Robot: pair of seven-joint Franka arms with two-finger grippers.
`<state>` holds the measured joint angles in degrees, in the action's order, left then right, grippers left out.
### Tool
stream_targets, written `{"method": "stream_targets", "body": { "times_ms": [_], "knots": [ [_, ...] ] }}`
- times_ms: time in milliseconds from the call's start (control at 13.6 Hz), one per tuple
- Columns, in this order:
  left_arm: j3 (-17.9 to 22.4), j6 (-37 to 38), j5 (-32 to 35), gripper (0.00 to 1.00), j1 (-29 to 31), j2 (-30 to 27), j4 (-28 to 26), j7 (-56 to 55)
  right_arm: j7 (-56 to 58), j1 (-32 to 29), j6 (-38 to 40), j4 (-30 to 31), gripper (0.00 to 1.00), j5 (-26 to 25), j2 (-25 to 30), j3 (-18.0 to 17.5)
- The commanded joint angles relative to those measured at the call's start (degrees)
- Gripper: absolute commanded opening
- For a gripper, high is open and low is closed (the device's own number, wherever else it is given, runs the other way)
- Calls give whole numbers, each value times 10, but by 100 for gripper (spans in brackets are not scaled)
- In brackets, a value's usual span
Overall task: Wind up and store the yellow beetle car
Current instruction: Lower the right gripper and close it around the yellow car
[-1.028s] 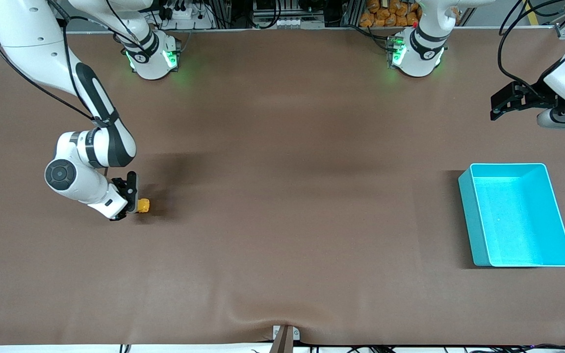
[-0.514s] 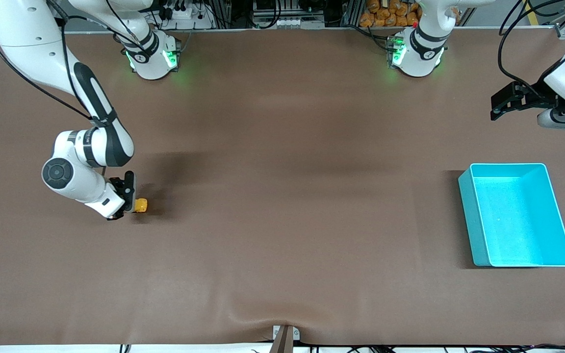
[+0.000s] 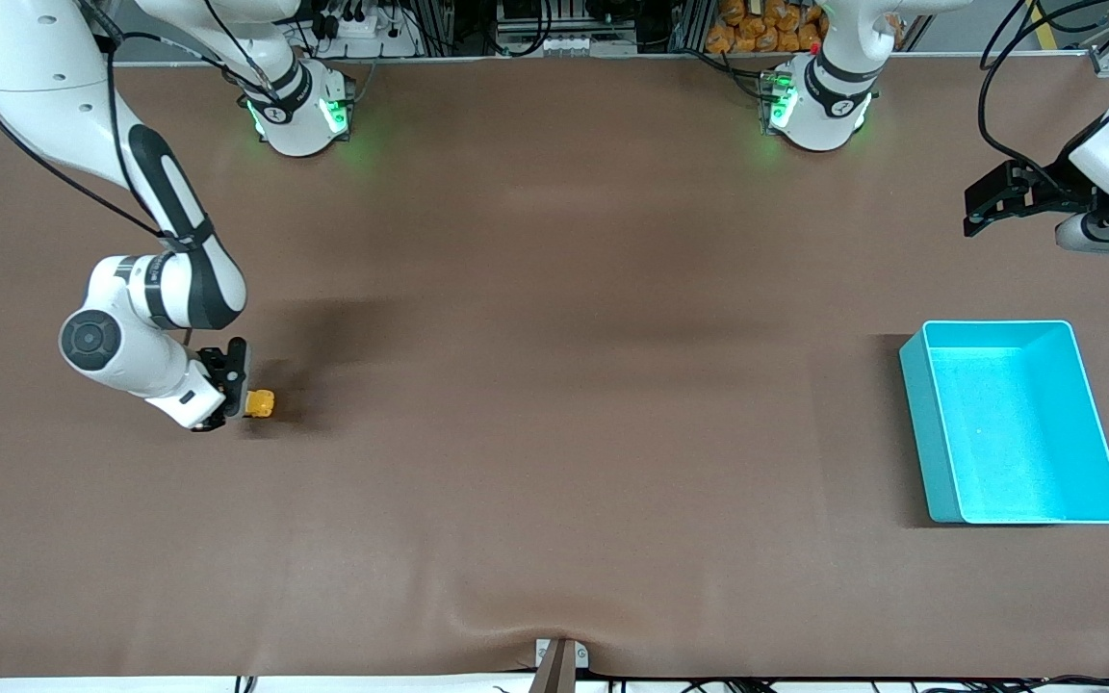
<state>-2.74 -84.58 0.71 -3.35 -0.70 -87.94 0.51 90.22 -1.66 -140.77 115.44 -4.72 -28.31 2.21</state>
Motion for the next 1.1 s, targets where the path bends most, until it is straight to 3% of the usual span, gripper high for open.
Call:
{"method": "stream_targets", "body": {
  "times_ms": [0, 587, 1028],
  "knots": [
    [0, -4, -2, 100, 2, -3, 1, 11, 7, -34, -6, 29, 0, -8, -9, -3],
    [0, -4, -2, 100, 2, -3, 1, 11, 8, -82, -24, 24, 1, -71, -16, -3],
    [1, -4, -3, 100, 2, -3, 1, 11, 14, -122, -30, 20, 3, -91, -25, -3]
  ]
}}
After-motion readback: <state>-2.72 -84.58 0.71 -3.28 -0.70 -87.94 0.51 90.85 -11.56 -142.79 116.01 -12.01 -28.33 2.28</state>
